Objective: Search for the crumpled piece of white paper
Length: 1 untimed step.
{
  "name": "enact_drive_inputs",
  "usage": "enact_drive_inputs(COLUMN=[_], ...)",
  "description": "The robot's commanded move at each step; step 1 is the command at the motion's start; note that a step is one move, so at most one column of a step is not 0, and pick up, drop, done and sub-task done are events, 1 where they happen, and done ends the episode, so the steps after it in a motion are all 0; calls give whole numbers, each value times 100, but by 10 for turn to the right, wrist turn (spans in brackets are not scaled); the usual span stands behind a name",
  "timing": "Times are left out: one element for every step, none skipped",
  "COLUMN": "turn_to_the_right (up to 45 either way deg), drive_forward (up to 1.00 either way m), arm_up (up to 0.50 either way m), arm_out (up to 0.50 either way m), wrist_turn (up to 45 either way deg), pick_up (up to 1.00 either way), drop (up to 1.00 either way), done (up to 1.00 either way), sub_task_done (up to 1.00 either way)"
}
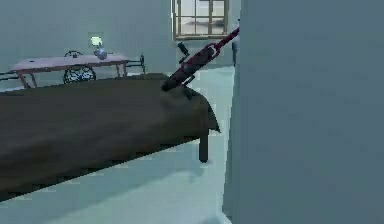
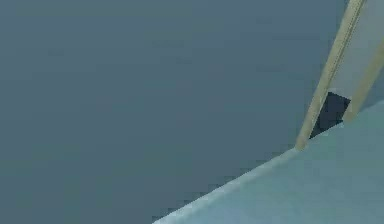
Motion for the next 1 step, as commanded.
enact_drive_inputs(turn_to_the_right=[450], drive_forward=[0], arm_up=[0], arm_out=[0], wrist_turn=[0], pick_up=[0], drop=[0], done=[0], sub_task_done=[0])
